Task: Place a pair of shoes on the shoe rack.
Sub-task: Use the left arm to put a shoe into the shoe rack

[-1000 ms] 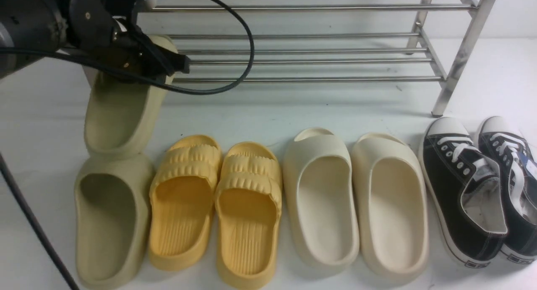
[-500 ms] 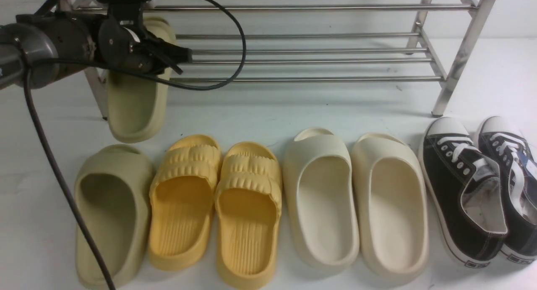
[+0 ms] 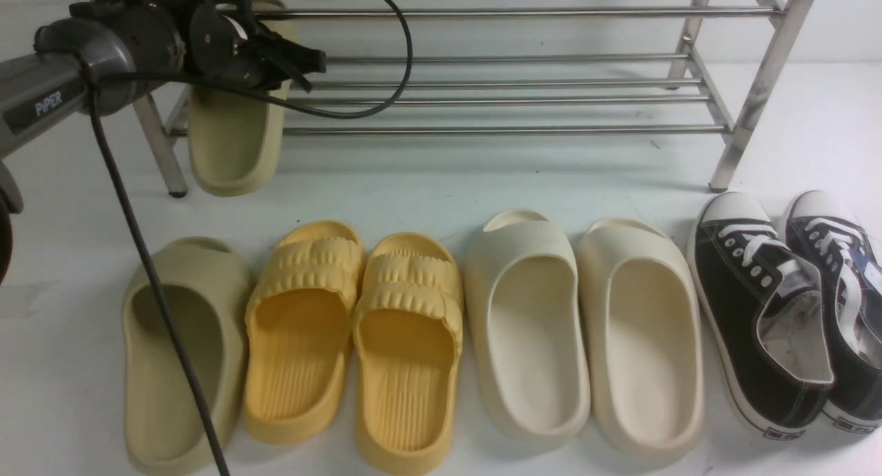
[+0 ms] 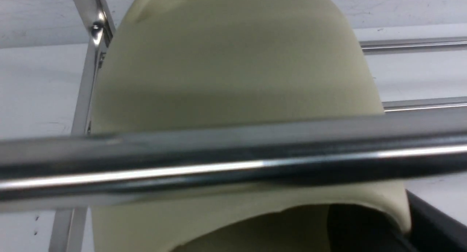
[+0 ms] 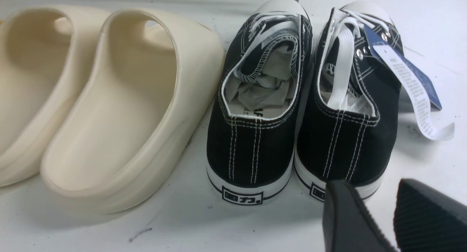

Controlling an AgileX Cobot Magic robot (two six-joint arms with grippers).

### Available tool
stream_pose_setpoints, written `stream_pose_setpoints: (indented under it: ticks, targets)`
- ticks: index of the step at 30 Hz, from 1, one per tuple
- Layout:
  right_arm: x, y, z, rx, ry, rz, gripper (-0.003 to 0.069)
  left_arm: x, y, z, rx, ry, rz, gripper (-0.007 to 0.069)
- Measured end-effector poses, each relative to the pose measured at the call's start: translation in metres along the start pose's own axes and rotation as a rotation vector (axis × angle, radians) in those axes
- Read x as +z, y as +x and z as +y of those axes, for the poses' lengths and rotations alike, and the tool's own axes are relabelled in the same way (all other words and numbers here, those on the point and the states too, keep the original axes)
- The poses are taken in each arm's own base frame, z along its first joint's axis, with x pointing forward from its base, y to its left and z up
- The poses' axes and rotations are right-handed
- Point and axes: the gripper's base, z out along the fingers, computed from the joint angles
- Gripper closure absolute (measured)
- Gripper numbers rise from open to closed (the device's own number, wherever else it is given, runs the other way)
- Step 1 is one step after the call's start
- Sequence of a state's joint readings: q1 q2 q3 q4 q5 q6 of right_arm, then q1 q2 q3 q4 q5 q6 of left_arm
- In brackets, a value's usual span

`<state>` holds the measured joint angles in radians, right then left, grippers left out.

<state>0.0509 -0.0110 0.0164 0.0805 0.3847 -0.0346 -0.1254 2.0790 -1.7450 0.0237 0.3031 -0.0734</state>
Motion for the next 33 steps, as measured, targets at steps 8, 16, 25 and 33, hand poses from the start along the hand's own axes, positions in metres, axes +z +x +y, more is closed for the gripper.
stream_pose_setpoints:
  ticks: [8,16,25,33]
  targets:
    - [0.000,0.000,0.000,0.000,0.000,0.000,0.0420,0.014,0.004,0.000,0.010,-0.005,0.018,0.0586]
    - [0.000,0.000,0.000,-0.001,0.000,0.000,0.0420,0.015,0.000,0.007,0.002,-0.014,-0.017,0.0586]
    - [0.000,0.000,0.000,0.000,0.000,0.000,0.0420,0.015,-0.003,0.011,-0.003,-0.019,-0.048,0.0475]
    - [0.000,0.000,0.000,0.000,0.000,0.000,0.0420,0.014,-0.003,0.011,-0.004,-0.019,-0.049,0.0341]
